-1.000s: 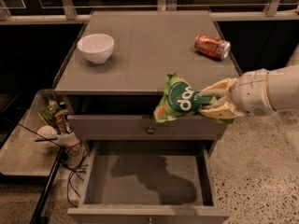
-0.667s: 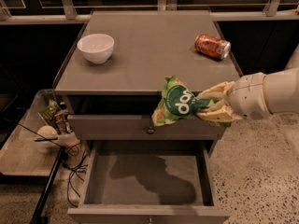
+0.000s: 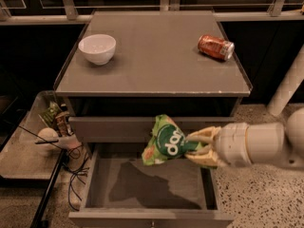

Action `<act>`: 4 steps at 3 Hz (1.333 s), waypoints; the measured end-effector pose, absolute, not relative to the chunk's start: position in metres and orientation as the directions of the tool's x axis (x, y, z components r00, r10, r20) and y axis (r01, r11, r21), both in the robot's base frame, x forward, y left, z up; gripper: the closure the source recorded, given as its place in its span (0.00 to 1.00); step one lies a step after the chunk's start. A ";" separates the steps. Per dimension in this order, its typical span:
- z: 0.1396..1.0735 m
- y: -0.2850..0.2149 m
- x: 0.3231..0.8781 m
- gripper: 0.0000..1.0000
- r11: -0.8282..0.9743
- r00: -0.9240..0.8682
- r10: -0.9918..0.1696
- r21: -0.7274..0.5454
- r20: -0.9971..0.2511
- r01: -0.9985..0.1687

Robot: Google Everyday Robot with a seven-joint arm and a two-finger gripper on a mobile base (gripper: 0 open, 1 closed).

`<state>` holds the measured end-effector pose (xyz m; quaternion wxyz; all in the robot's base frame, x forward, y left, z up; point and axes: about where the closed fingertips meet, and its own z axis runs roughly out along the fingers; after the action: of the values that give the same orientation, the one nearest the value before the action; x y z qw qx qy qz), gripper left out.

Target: Place green rice chip bag into middle drawer

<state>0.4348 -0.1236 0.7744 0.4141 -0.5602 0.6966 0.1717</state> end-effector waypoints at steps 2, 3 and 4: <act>0.684 -0.088 0.407 1.00 0.340 -0.044 -0.606 -0.208 -0.794 -0.917; 0.621 -0.088 0.448 1.00 0.343 -0.028 -0.649 -0.260 -0.760 -0.903; 0.620 -0.087 0.447 1.00 0.341 -0.028 -0.650 -0.259 -0.760 -0.904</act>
Offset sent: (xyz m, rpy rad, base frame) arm -0.0228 0.0546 -0.1469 0.0507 -0.0301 -0.0498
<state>0.4475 -0.0866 0.6202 0.4234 -0.5539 0.7010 0.1498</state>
